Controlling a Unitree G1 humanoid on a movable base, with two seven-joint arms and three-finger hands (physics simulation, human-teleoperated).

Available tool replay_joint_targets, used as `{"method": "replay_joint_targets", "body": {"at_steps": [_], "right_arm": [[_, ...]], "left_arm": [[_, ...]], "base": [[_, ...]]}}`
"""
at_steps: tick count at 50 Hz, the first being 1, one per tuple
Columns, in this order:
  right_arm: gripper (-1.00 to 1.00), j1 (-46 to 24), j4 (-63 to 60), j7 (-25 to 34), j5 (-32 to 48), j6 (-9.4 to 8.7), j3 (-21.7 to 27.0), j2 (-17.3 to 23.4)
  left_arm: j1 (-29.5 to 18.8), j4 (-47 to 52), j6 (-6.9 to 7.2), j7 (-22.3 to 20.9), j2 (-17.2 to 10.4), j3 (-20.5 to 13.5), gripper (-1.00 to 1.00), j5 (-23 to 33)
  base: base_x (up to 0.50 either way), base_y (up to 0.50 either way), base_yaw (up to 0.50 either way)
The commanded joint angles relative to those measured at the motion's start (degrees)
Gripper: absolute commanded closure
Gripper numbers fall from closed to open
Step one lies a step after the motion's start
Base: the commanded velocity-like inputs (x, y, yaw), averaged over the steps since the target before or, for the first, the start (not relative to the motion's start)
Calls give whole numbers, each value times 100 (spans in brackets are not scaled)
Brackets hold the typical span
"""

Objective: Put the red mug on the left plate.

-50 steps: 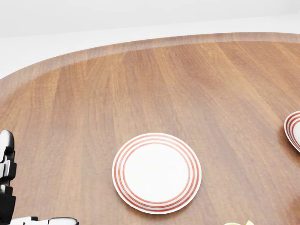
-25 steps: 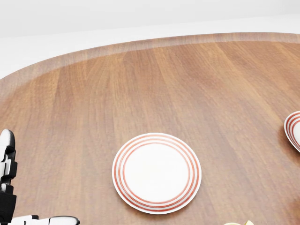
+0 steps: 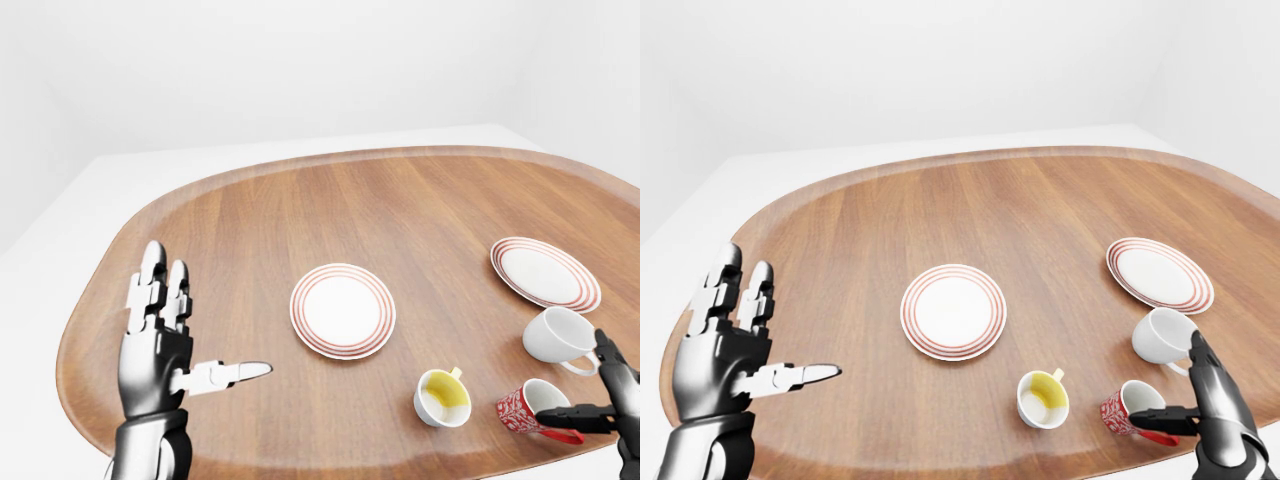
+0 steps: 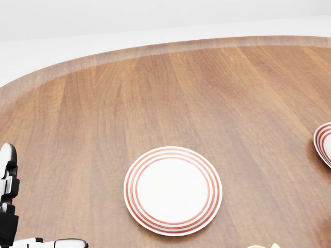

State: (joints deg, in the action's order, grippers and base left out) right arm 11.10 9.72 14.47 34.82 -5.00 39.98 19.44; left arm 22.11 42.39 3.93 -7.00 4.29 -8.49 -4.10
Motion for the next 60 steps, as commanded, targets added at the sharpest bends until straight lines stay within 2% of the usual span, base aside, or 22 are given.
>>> {"method": "replay_joint_targets", "body": {"at_steps": [1,15,29,50,52,54,55,56,57,60], "right_arm": [[-100,-122,119,57,3,0,-223,44],[-100,-195,391,-90,-112,0,-355,113],[-100,-281,1079,-379,-359,0,-694,254],[-100,-297,1501,-493,-514,0,-856,340],[-100,-324,1630,-539,-536,45,-904,362],[-75,-326,1683,-563,-559,83,-935,374],[-39,-324,1713,-580,-564,109,-954,379],[41,-309,1713,-614,-578,133,-953,380],[100,-298,1711,-634,-586,148,-953,382],[100,-268,1764,-648,-620,208,-956,381]], "left_arm": [[18,2,-14,-11,5,-14,-100,-12],[-10,-23,-5,1,6,-13,-100,5],[-25,-41,-3,11,-5,-17,-100,-1],[-45,-18,36,-5,1,-54,-100,-22],[-33,-14,26,-10,6,-48,-100,-16],[-29,-13,22,-11,8,-45,-100,-13],[-30,-18,20,-9,9,-43,-100,-9],[-35,-27,20,-6,9,-41,-100,-7],[-35,-28,21,-3,8,-39,-100,-4],[-20,-15,12,-7,9,-40,-100,-11]], "base": [[0,0,0],[0,0,0],[0,0,0],[0,0,0],[0,0,0],[0,0,0],[0,0,0],[0,0,0],[0,0,0],[0,0,0]]}}
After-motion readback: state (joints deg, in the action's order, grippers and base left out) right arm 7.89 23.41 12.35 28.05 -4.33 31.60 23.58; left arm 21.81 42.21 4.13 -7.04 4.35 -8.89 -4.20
